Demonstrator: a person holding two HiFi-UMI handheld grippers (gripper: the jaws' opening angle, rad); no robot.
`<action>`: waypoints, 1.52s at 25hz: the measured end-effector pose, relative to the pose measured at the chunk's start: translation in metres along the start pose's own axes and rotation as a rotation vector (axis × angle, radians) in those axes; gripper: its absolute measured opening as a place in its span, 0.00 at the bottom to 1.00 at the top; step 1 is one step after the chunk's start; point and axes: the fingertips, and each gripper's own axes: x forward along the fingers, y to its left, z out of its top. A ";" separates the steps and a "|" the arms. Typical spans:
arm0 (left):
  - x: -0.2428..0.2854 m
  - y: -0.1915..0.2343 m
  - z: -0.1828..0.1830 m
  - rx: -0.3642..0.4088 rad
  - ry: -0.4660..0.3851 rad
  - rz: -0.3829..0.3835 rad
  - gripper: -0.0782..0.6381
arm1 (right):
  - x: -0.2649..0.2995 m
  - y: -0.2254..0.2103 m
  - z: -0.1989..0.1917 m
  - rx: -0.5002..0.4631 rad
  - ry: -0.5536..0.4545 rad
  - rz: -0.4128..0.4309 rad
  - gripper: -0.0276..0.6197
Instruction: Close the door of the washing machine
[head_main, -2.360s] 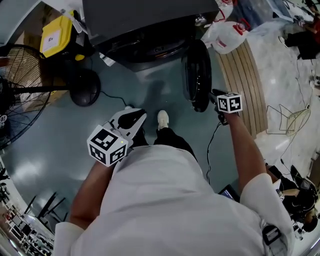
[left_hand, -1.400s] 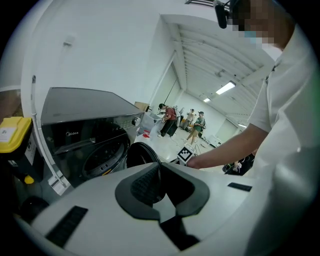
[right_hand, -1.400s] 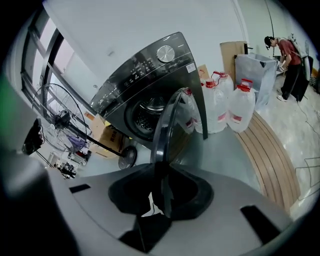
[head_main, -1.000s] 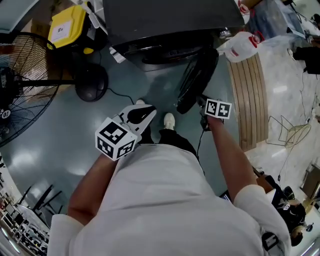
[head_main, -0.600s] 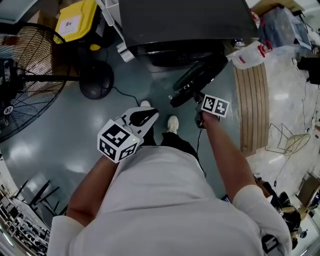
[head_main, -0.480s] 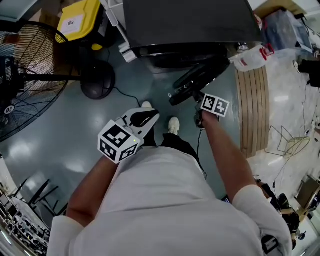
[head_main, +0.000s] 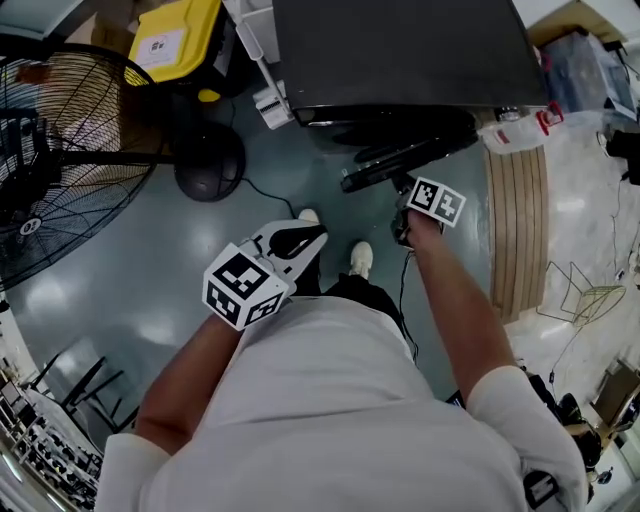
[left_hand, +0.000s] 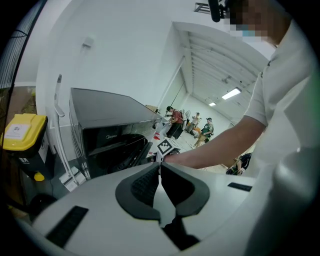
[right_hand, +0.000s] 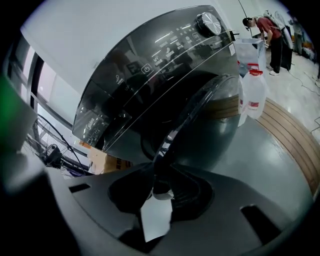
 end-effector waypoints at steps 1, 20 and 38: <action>-0.002 0.003 0.000 0.001 0.003 -0.001 0.14 | 0.003 0.003 0.003 0.005 -0.006 0.000 0.20; -0.011 0.047 0.006 0.025 0.046 -0.065 0.14 | 0.045 0.034 0.046 0.087 -0.091 -0.007 0.19; -0.011 0.062 0.005 0.032 0.078 -0.087 0.14 | 0.050 0.039 0.060 0.129 -0.157 -0.005 0.20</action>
